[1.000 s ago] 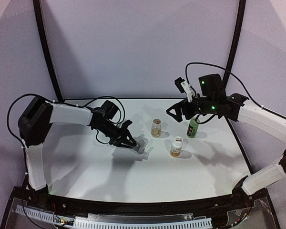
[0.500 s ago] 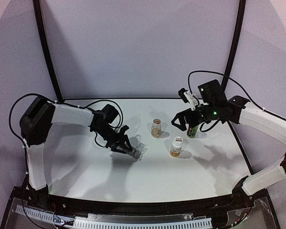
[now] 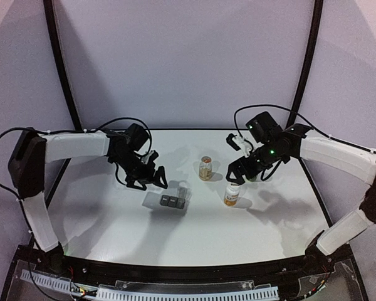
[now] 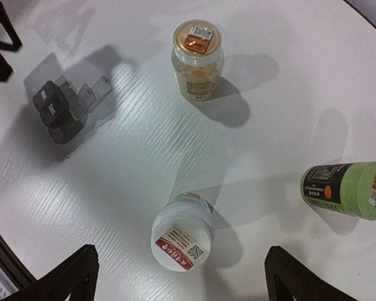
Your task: Sort the pills into containers
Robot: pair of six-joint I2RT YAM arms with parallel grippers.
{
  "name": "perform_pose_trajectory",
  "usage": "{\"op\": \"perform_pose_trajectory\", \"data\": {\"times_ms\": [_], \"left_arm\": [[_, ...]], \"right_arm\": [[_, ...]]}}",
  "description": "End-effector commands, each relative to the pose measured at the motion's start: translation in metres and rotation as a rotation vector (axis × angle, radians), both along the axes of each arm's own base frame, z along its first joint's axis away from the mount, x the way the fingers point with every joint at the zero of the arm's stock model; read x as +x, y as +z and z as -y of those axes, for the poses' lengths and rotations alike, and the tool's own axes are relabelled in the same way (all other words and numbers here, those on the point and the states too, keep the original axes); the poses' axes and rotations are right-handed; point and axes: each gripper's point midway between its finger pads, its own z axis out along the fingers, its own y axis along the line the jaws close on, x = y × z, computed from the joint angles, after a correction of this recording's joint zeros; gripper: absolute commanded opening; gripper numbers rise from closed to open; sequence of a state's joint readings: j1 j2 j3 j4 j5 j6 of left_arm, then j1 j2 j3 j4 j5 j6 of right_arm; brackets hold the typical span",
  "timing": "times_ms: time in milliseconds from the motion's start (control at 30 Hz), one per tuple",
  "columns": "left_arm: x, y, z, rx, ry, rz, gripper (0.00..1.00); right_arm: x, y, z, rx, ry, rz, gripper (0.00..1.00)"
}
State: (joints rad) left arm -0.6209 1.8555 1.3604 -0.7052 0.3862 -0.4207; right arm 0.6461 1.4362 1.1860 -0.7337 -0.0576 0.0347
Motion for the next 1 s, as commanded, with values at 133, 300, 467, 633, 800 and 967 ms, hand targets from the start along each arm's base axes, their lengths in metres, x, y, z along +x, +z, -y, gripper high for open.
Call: {"op": "perform_pose_trajectory", "data": {"times_ms": [133, 300, 467, 633, 800, 967], "left_arm": [[0.037, 0.093, -0.050, 0.105, 0.183, 0.403, 0.99], [0.043, 0.105, -0.056, 0.093, 0.233, 0.476, 0.99], [0.045, 0.103, -0.057, 0.107, 0.231, 0.477, 0.99], [0.047, 0.106, -0.054, 0.092, 0.224, 0.487, 0.99], [0.046, 0.106, -0.052, 0.075, 0.208, 0.502, 0.99], [0.042, 0.107, -0.044, 0.018, 0.174, 0.518, 0.99]], "right_arm": [[0.013, -0.035, -0.008, -0.197, 0.007, -0.052, 0.81], [0.008, -0.049, -0.010, -0.223, 0.018, -0.095, 0.73], [0.002, -0.057, -0.011, -0.253, 0.037, -0.123, 0.68], [0.004, -0.065, -0.008, -0.291, 0.026, -0.137, 0.56], [0.004, -0.065, -0.008, -0.292, 0.000, -0.145, 0.29], [0.003, -0.055, -0.008, -0.266, -0.046, -0.152, 0.10]]}}
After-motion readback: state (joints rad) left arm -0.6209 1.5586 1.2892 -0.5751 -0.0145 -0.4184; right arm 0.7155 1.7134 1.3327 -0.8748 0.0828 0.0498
